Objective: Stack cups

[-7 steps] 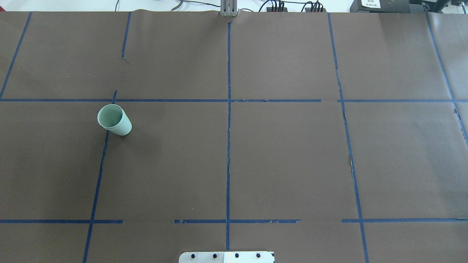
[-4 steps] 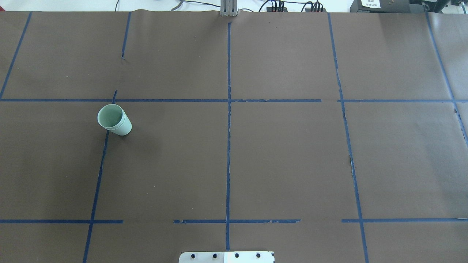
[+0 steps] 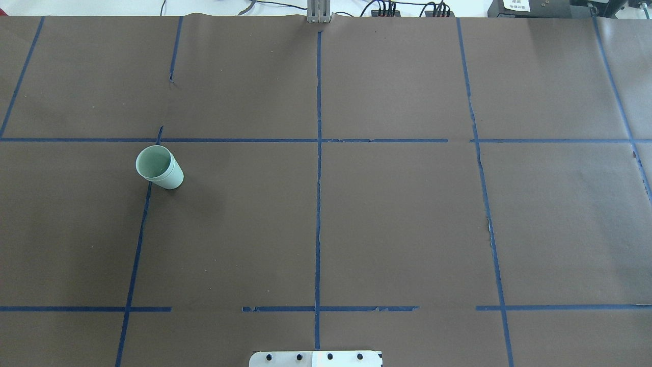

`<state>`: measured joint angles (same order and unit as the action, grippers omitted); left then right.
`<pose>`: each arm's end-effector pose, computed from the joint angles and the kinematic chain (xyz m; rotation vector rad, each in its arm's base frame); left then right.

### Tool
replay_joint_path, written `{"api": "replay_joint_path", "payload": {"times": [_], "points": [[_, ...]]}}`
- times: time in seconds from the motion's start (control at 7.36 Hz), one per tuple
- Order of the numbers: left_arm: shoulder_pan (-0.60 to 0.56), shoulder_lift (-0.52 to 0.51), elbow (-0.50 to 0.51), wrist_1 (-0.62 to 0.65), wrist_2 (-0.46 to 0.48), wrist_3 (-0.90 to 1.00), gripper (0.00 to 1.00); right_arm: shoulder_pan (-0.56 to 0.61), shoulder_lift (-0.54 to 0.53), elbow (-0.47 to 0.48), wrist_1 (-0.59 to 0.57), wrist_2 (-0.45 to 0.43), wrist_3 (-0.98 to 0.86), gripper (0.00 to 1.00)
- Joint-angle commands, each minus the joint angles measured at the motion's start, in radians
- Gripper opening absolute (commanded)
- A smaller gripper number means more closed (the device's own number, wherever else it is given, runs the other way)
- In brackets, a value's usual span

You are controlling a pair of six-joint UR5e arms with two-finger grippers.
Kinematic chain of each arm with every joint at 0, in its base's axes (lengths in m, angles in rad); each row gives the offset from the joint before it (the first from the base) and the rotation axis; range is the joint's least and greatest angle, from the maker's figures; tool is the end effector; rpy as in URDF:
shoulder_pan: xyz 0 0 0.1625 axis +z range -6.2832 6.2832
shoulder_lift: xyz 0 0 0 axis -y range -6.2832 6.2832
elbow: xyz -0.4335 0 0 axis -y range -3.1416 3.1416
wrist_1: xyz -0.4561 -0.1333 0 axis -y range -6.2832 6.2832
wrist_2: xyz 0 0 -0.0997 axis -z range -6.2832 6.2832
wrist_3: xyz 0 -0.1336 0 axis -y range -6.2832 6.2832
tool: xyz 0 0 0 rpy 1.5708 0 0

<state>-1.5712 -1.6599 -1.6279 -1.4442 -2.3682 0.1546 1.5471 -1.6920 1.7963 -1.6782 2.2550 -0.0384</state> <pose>-0.0379 -0.5913 0.6192 0.0803 0.7944 0.1537 0.0370 -0.5016 0.6492 0.0021 -0.6843 -0.0586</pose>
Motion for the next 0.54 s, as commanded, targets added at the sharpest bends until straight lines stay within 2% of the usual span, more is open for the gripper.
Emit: {"api": "replay_joint_path", "payload": {"times": [0.0, 0.41], "points": [[-0.001, 0.005, 0.010, 0.008, 0.006, 0.000, 1.00, -0.001, 0.000, 0.000, 0.000, 0.000, 0.000, 1.00], [-0.003, 0.020, 0.010, 0.008, 0.007, -0.001, 1.00, -0.001, 0.000, 0.000, 0.000, 0.000, 0.000, 1.00]]}}
